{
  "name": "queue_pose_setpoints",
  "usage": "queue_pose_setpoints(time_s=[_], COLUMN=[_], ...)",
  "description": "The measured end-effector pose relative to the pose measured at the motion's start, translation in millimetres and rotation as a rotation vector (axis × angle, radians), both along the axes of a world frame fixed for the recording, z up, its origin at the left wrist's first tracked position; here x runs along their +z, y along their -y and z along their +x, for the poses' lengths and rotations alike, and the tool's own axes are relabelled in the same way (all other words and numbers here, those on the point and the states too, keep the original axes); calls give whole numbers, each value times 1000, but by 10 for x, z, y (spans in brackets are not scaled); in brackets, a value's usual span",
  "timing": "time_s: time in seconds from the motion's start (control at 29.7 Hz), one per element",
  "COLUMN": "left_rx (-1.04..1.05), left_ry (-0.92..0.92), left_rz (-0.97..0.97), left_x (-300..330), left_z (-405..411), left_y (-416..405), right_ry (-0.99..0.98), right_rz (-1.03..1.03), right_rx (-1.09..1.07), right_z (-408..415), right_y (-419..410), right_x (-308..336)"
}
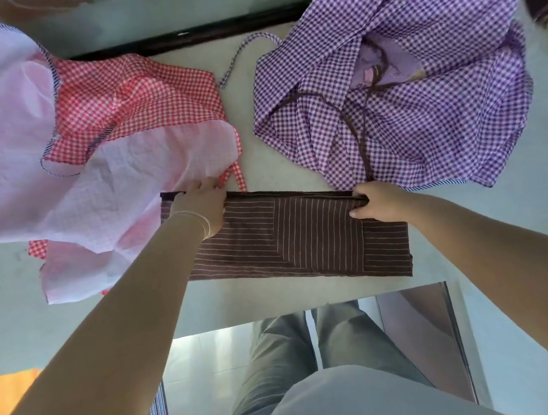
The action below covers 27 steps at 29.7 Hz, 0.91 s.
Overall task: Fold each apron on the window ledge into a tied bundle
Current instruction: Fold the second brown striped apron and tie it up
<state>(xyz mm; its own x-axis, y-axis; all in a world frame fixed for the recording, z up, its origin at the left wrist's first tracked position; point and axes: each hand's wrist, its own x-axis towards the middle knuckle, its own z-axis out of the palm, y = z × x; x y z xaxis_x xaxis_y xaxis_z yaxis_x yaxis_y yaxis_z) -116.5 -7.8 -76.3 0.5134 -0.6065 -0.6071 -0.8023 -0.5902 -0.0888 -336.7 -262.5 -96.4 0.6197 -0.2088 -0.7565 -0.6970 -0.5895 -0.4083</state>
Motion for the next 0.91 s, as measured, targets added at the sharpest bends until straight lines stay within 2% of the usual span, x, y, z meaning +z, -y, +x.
queue_pose_setpoints(time_s=[0.13, 0.24, 0.34, 0.44, 0.57, 0.74, 0.91], left_rx=[-3, 32, -42, -120, -52, 130, 113], left_ry=[3, -14, 25, -15, -113, -403, -411], left_rz=[-39, -70, -113, -192, -240, -60, 99], left_x=[-59, -92, -129, -189, -156, -120, -166], left_z=[20, 38, -39, -217, -348, -559, -624], left_y=[19, 35, 49, 143, 351, 455, 331], right_ry=[15, 149, 246, 263, 283, 306, 339], right_rz=[-11, -302, -539, -588, -585, -579, -636], right_rx=[-22, 154, 298, 347, 354, 399, 405], right_z=[10, -23, -85, -117, -92, -130, -168], right_y=[5, -38, -64, -67, -43, 98, 139], right_x=[-13, -18, -118, -195, -195, -197, -256])
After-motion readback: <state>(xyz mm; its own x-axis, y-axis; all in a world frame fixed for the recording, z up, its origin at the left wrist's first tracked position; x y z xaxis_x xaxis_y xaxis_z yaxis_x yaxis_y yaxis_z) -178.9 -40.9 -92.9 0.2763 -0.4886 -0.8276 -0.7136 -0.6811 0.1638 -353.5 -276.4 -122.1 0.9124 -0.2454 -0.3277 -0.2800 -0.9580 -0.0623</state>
